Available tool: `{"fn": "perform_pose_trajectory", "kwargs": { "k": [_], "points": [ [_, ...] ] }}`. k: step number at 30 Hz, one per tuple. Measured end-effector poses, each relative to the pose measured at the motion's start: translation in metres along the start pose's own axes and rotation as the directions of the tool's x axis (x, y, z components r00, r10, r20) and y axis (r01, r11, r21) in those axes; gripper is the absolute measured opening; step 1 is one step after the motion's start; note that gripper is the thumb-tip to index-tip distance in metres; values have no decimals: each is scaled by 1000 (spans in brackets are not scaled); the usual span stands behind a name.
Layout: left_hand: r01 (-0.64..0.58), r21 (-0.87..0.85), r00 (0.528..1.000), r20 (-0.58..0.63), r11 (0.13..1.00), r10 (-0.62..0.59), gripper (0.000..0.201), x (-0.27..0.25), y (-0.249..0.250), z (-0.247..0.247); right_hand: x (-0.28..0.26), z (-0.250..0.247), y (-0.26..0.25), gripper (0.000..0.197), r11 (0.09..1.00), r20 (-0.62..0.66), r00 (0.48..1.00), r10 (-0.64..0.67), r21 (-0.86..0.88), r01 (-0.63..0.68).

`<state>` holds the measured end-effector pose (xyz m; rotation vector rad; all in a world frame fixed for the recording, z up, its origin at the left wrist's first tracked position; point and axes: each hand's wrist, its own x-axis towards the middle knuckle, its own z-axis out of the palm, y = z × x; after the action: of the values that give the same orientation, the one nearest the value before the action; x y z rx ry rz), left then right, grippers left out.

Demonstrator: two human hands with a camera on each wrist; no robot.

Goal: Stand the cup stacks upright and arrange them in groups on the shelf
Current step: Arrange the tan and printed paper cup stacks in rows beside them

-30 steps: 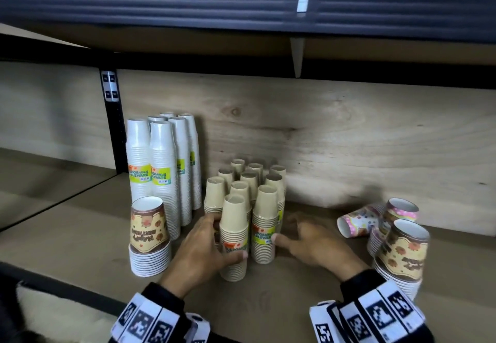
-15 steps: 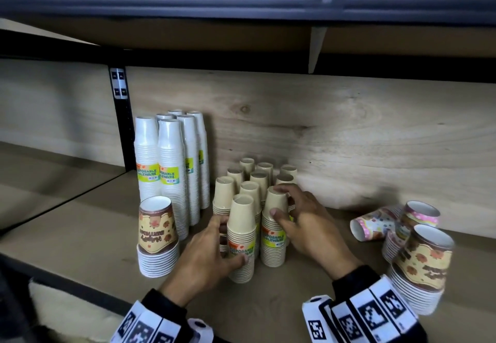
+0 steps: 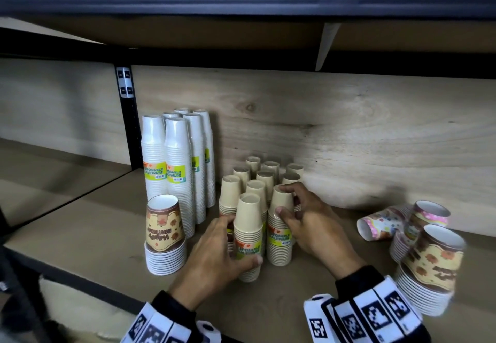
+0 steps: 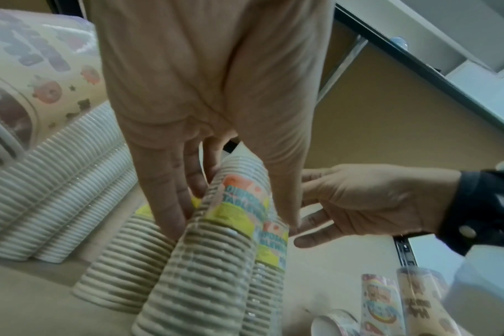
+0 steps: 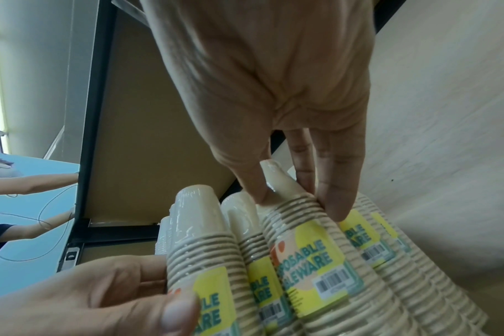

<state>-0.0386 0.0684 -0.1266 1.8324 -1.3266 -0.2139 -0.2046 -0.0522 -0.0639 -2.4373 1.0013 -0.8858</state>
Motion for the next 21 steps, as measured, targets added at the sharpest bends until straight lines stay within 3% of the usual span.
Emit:
{"fn": "perform_pose_trajectory", "kwargs": {
  "k": [9, 15, 21],
  "points": [
    [8, 31, 1000, -20, 999, -7, 73, 4, 1, 1, -1, -2, -2, 37, 1000, 16, 1000, 2, -23, -2],
    [7, 43, 1000, -15, 999, -6, 73, 2, 6, -1, -2, -2, -2, 38, 1000, 13, 1000, 0, -21, 0],
    [35, -24, 999, -31, 999, -36, 97, -7, 9, -14, -1, -3, 0, 36, 1000, 19, 1000, 10, -6, -10]
  ]
}}
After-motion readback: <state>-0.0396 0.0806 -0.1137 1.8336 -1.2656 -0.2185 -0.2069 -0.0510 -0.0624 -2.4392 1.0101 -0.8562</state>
